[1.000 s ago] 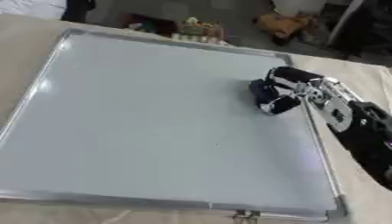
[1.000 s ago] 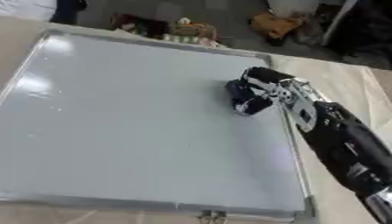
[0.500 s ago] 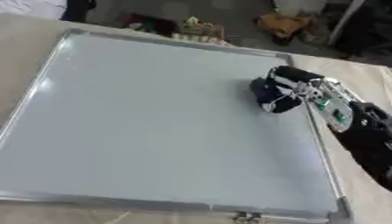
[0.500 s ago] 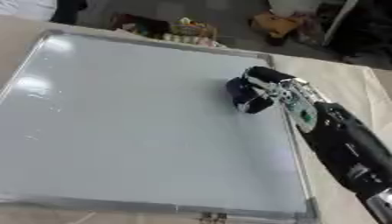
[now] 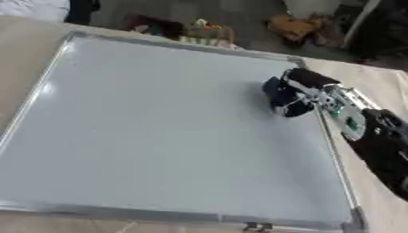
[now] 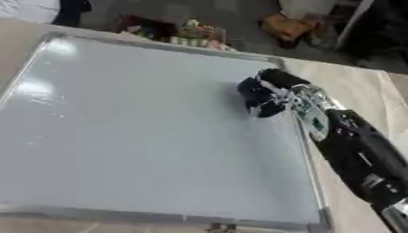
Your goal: Wipe the whiteboard clean with a brush.
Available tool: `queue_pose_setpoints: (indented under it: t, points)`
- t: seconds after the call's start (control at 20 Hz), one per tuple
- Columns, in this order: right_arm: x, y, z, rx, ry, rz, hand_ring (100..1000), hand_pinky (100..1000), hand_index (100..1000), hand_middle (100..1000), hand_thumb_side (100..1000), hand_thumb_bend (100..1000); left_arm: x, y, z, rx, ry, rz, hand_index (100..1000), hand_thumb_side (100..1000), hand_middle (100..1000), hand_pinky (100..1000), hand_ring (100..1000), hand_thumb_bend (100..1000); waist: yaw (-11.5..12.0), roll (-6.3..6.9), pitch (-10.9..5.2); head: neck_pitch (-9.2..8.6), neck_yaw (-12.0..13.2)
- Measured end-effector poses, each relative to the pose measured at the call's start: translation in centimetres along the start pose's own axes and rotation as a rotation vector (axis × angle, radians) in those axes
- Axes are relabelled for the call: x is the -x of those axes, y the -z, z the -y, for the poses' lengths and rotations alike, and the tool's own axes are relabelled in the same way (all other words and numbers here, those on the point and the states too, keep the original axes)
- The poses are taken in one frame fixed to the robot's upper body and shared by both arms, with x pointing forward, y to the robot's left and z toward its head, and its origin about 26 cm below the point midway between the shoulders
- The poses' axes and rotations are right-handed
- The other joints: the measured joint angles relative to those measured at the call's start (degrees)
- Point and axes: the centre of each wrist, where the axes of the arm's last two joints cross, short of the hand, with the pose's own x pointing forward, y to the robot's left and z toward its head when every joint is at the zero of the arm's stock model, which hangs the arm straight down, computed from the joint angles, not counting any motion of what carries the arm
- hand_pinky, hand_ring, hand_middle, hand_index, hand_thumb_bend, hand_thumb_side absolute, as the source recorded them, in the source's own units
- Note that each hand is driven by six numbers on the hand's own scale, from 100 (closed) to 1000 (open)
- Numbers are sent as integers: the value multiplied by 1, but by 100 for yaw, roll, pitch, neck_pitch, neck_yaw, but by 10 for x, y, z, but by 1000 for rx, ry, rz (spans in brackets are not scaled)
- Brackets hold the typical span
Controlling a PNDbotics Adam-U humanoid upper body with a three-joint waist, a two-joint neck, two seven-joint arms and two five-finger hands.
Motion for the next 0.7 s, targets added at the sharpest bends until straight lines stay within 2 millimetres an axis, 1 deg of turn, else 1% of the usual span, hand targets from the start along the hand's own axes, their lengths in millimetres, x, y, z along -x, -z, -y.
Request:
queue_pose_setpoints:
  t: [0.35, 0.7]
  points:
    - [7, 1, 0, 16, -44, -26, 572, 692, 364, 184, 162, 100, 0, 0, 0, 2, 2, -2, 619, 955, 421, 424, 475, 100, 1, -1, 0, -8, -12]
    - [16, 2, 2, -9, -27, -52, 570, 692, 374, 188, 128, 100, 0, 0, 0, 2, 4, -2, 619, 955, 420, 424, 475, 100, 23, -3, 0, -54, -103]
